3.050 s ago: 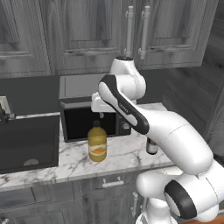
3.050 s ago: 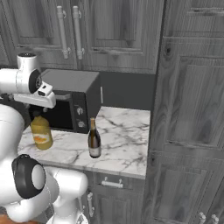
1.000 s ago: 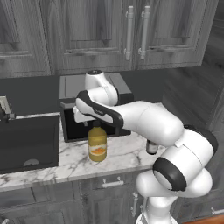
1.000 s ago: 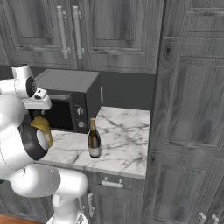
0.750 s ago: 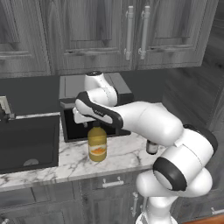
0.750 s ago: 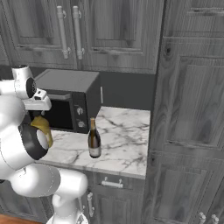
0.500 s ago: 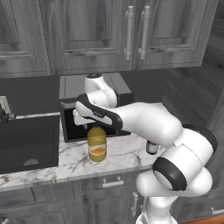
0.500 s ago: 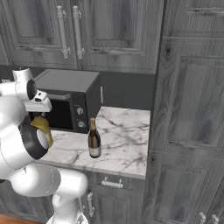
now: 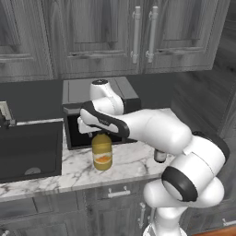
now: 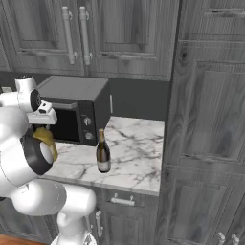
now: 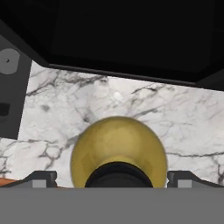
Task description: There is a wine glass and glass cup on the dining counter. Place the wine bottle next to the wine glass and the juice bottle next to the glass cup.
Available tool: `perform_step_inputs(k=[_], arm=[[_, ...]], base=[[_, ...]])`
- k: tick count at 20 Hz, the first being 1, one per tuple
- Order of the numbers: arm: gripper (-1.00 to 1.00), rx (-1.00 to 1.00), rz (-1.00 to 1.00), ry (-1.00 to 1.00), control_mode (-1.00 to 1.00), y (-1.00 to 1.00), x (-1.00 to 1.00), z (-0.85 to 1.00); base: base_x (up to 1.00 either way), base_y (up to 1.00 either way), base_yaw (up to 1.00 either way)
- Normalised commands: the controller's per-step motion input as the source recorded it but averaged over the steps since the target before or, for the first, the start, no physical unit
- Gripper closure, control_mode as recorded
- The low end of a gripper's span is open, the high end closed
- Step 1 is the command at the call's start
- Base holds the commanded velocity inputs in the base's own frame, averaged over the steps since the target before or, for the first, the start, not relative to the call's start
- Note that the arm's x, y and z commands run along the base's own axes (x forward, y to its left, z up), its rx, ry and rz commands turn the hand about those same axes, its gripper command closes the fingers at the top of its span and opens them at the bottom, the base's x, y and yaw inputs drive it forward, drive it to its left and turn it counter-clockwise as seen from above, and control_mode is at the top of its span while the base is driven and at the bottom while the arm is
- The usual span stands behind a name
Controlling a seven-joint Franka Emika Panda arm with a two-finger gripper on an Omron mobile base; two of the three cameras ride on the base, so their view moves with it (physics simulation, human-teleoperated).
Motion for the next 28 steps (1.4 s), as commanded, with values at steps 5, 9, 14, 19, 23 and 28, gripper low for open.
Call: perform_step_inputs(k=[5, 9, 14, 19, 23, 28], arm=[[-1.0, 0.0, 0.0, 0.0, -1.0, 0.0, -0.07, -0.01], [-1.0, 0.0, 0.0, 0.01, -1.0, 0.0, -0.04, -0.03], [1.0, 0.0, 0.0, 0.07, -1.0, 0.0, 0.0, -0.12], [1.0, 0.0, 0.0, 0.09, -1.0, 0.0, 0.0, -0.16], [1.0, 0.0, 0.0, 0.03, -1.0, 0.0, -0.01, -0.03], [1.0, 0.0, 0.0, -0.01, -1.0, 0.0, -0.19, 0.35]], base=[[0.0, 0.0, 0.0], [0.0, 0.0, 0.0], [0.0, 0.0, 0.0], [0.0, 0.0, 0.0], [0.0, 0.0, 0.0], [0.0, 0.0, 0.0]])
